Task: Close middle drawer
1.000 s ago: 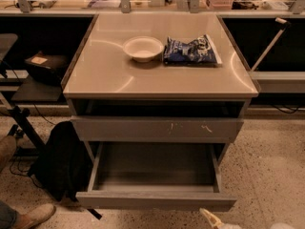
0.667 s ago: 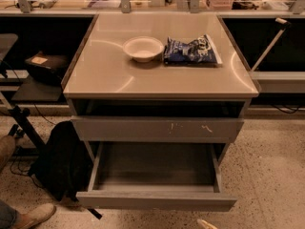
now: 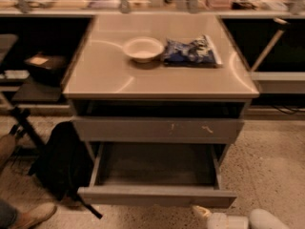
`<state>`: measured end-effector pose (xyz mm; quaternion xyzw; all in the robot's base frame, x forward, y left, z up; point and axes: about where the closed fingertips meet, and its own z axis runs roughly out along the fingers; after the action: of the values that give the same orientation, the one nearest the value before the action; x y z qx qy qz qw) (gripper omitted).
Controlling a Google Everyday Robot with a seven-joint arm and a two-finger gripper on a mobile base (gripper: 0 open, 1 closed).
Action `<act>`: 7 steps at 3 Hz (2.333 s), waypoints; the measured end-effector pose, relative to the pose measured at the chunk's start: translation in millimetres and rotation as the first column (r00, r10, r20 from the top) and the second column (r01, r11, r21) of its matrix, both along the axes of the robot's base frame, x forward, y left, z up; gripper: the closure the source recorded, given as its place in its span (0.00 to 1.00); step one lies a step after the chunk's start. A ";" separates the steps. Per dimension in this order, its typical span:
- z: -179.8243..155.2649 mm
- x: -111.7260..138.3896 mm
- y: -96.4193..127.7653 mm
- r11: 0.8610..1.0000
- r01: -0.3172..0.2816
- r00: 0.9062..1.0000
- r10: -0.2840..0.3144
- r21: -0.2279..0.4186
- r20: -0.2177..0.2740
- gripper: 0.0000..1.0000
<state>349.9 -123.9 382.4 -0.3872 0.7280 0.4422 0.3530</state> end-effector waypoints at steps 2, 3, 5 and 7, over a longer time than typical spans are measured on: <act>25.7 69.0 6.5 0.992 0.050 0.998 -0.046 -0.113 0.046 0.00; 29.1 94.1 -4.4 0.979 0.125 0.990 -0.114 -0.160 0.080 0.00; 16.0 98.9 3.8 0.976 0.146 0.988 -0.136 -0.161 0.073 0.00; -5.5 126.6 -0.9 0.964 0.207 0.978 -0.203 -0.164 0.044 0.00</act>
Offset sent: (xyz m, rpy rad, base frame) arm 0.2039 -0.0386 0.0533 -0.4680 -0.1505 -0.3325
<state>476.5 -124.8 376.9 -0.3441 0.7939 0.3353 0.3727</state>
